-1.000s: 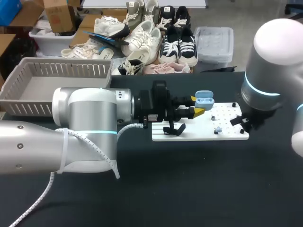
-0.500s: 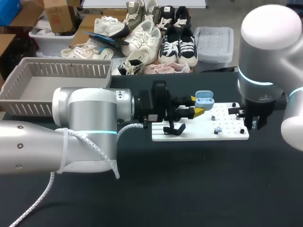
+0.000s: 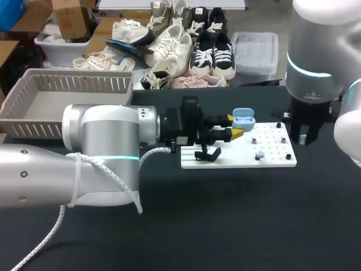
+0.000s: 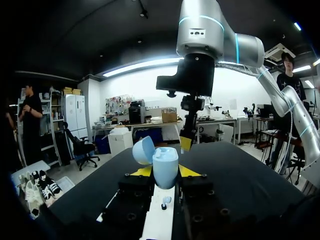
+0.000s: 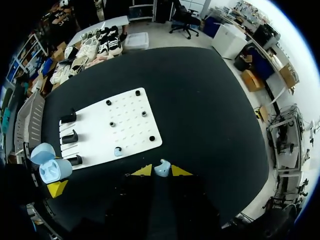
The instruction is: Pick up each earbud case from the left stands, insert the matching earbuds, close the lid, and place the case in the box.
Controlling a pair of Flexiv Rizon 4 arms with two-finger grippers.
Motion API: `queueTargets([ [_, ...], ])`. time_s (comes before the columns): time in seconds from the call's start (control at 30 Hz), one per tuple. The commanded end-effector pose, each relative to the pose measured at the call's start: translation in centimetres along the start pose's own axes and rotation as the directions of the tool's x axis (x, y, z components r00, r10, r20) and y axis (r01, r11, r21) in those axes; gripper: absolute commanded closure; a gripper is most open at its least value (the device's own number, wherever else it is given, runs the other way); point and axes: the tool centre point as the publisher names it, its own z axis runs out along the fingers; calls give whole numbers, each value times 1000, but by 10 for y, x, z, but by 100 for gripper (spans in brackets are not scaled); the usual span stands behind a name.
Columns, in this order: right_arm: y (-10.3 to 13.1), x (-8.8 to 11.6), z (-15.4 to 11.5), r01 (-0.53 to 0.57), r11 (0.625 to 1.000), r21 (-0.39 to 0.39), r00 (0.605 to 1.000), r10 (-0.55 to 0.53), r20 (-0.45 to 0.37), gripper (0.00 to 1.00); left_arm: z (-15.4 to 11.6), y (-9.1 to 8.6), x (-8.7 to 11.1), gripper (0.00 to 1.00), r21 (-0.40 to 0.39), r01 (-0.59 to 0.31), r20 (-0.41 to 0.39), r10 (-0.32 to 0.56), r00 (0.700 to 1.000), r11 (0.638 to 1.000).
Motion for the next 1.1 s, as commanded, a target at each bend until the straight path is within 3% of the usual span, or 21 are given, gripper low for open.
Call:
queueTargets([
  [0.03,7,3,-16,-21,1000,9,1000,21,10,100,1,-1,1,100,-6,-1,3,1,1000,1000],
  [0.7,39,7,-76,-98,995,6,994,98,48,100,1,-1,1,100,-6,-1,3,1,1000,1000],
  [1.1,65,12,-96,-133,991,-2,990,133,52,100,1,-1,1,100,-6,-1,3,1,1000,1000],
])
